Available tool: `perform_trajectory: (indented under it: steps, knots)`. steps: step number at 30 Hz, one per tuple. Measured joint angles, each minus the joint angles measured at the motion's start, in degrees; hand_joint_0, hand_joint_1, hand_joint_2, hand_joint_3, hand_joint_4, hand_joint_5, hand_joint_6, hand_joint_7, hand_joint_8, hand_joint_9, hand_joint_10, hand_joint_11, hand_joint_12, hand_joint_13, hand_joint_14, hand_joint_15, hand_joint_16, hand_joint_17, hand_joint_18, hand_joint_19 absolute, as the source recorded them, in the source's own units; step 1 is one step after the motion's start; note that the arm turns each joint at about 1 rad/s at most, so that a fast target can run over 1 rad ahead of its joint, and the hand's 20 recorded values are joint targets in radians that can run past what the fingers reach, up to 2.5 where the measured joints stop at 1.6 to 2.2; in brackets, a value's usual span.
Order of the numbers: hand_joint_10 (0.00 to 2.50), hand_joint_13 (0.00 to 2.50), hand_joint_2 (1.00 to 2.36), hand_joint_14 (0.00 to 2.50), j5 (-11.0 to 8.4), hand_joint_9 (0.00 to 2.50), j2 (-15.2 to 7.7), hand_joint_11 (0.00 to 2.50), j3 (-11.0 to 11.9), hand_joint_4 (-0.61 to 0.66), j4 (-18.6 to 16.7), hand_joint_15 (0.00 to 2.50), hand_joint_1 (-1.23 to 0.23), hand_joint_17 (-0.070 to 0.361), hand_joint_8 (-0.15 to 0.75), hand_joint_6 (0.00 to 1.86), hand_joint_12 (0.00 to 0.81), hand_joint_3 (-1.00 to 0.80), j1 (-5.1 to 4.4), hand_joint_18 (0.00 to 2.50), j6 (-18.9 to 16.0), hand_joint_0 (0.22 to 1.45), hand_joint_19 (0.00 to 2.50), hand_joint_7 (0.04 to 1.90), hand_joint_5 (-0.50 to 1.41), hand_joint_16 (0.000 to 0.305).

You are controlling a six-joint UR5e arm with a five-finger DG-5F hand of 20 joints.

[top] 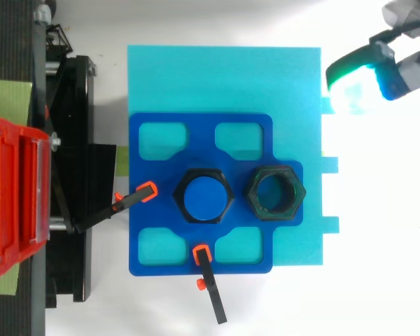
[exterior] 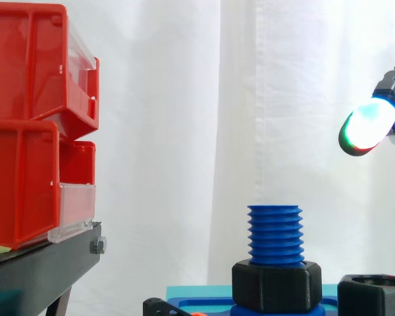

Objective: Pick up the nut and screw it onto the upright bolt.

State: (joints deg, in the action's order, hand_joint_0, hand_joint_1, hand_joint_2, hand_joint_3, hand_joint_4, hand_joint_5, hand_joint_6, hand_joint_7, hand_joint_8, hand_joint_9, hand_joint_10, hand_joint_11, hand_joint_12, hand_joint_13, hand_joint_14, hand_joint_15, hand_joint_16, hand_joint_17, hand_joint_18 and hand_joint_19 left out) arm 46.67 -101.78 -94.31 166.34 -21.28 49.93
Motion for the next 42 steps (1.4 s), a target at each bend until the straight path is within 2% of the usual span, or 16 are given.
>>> perform_trajectory:
  steps: [5,8,11,18,23,28,36,39,42]
  knots:
    - [0.00,0.00,1.00,0.00,-0.16,0.07,-0.06,0.00,0.00,0.21,-1.13,0.00,-0.43,0.144,0.287,0.50,0.415,-0.50,-1.12,0.00,1.67,0.38,0.00,0.75,-0.27,0.064]
    - [0.00,0.00,1.00,0.00,-0.22,0.07,-0.07,0.00,0.00,0.21,-1.35,0.00,-0.41,0.143,0.285,0.50,0.413,-0.50,-1.79,0.00,4.23,0.39,0.00,0.75,-0.27,0.064]
    - [0.00,0.00,1.00,0.00,-0.25,0.07,-0.09,0.00,0.00,0.20,-1.42,0.00,-0.40,0.140,0.281,0.50,0.408,-0.50,-2.44,0.00,7.65,0.40,0.00,0.75,-0.27,0.062]
    - [0.00,0.00,1.00,0.00,-0.33,0.07,-0.09,0.00,0.00,0.20,-1.98,0.00,-0.38,0.138,0.278,0.50,0.404,-0.50,-3.76,0.00,18.04,0.41,0.00,0.75,-0.27,0.061]
    - [0.00,0.00,1.00,0.00,-1.03,0.08,-0.09,0.00,0.00,0.20,-2.77,0.00,-0.37,0.136,0.278,0.50,0.401,-0.50,-4.54,0.00,22.60,0.42,0.00,0.75,-0.27,0.061]
    - [0.00,0.00,1.00,0.00,-3.17,0.08,-0.05,0.00,0.00,0.20,-2.91,0.00,-0.37,0.135,0.280,0.50,0.399,-0.50,-5.59,0.00,24.75,0.42,0.00,0.75,-0.27,0.060]
    - [0.00,0.00,1.00,0.00,-7.90,0.09,-0.05,0.00,0.03,0.20,0.03,0.00,-0.37,0.133,0.280,0.50,0.397,-0.50,-7.94,0.00,25.86,0.42,0.00,0.75,-0.27,0.059]
    - [0.00,0.00,1.00,0.00,-9.30,0.10,-0.06,0.00,0.02,0.20,-0.37,0.00,-0.37,0.132,0.279,0.50,0.397,-0.50,-8.65,0.00,26.42,0.43,0.00,0.75,-0.27,0.059]
    - [0.00,0.00,1.00,0.00,-10.42,0.10,-0.07,0.00,-0.01,0.20,-1.73,0.00,-0.37,0.132,0.277,0.50,0.395,-0.50,-9.09,0.00,29.08,0.43,0.00,0.75,-0.27,0.059]
